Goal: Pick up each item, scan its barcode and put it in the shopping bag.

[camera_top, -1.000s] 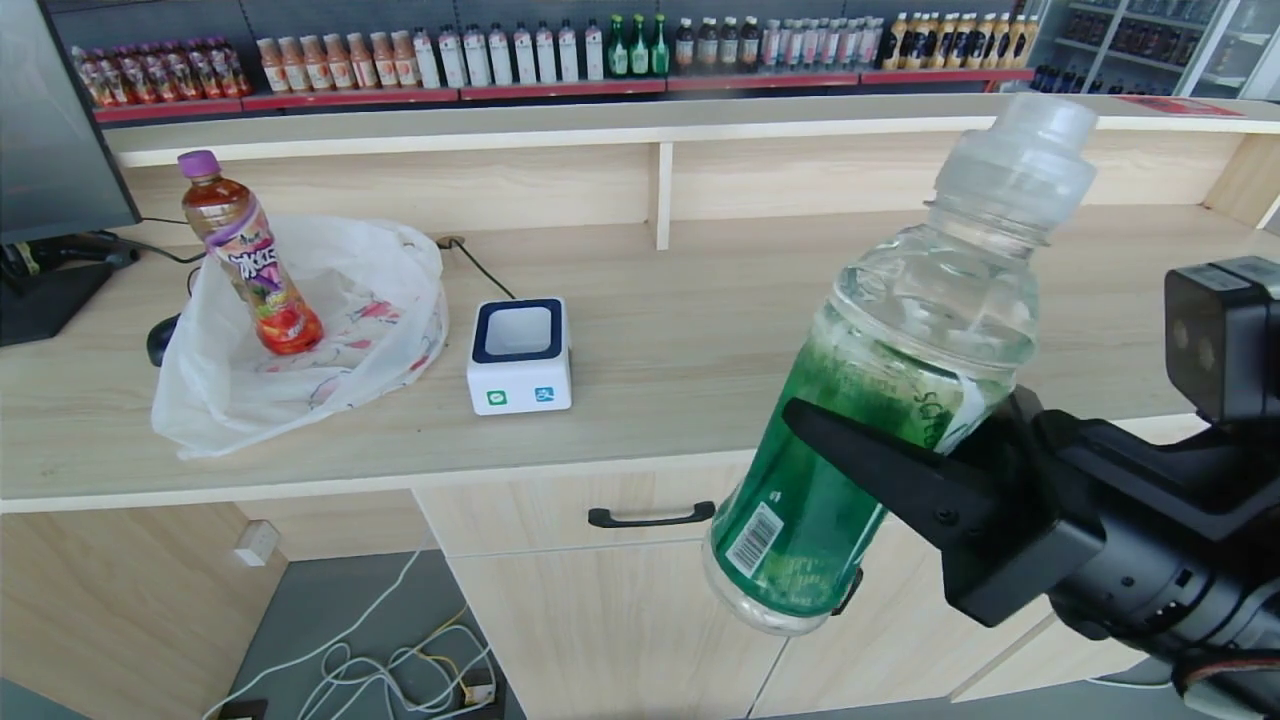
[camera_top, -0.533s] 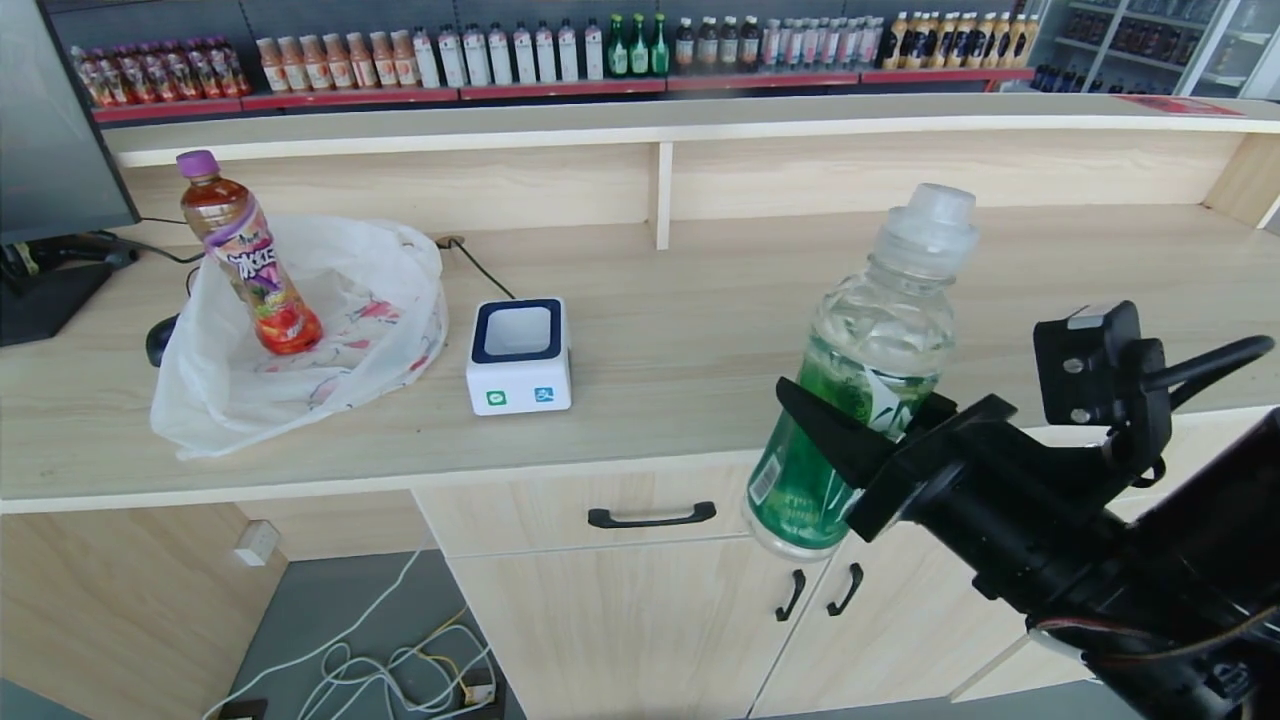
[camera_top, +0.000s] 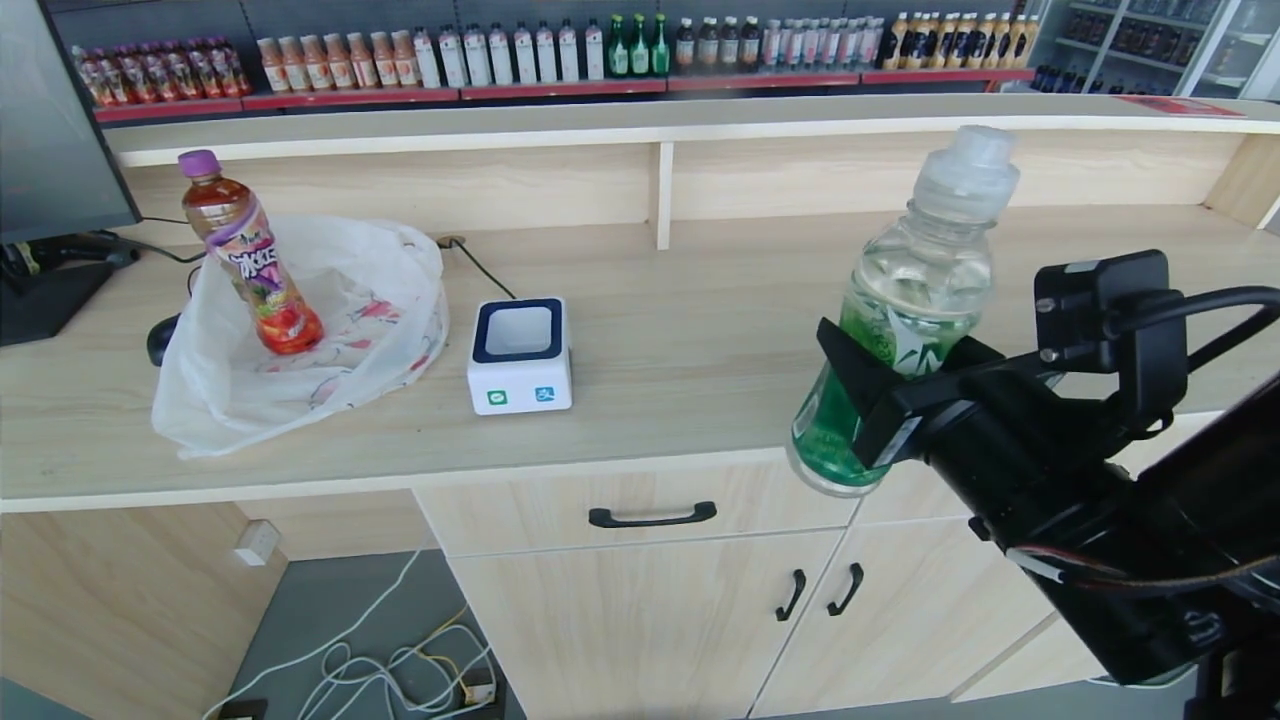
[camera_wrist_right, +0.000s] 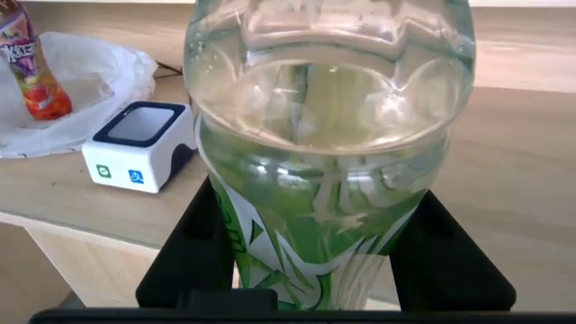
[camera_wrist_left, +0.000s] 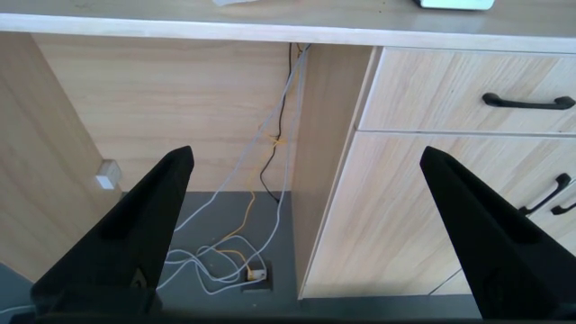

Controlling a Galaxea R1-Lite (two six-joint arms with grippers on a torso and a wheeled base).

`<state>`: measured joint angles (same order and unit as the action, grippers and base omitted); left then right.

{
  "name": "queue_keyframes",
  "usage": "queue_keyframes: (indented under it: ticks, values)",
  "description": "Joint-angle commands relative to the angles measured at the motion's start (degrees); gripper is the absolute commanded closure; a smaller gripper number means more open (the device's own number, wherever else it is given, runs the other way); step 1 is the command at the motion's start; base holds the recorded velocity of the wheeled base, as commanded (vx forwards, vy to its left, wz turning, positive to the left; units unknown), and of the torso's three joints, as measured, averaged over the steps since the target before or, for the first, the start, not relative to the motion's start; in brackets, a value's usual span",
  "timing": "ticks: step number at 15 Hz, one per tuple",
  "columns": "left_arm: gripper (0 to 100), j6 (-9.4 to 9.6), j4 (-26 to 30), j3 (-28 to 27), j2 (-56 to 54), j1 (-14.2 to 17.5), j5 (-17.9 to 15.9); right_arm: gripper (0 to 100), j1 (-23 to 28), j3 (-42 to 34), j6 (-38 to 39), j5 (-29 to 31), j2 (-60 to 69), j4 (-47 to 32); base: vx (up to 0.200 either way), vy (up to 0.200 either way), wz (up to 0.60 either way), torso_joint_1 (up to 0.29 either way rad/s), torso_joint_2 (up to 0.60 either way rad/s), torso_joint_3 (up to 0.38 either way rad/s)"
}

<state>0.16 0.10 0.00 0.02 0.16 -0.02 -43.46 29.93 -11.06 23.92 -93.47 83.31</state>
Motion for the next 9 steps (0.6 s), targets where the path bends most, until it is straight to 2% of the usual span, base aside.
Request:
queue_keyframes:
  ticks: [1,6,9]
  values:
    - [0,0.02,-0.01,0.0,-0.02,0.02,0.02,100,-0.05,1.01,-0.54,2.1,-0.23,-0.08,0.0,0.0,0.0,0.0,0.0,0.0]
    - [0,-0.16,-0.01,0.0,-0.02,0.02,0.02,100,0.04,1.27,-1.07,3.5,-0.31,0.01,0.0,0.0,0.0,0.0,0.0,0.0]
    - [0,-0.16,-0.01,0.0,-0.02,0.02,0.02,100,0.04,1.27,-1.25,3.59,-0.23,0.1,0.0,0.2,0.0,0.002,0.01,0.004]
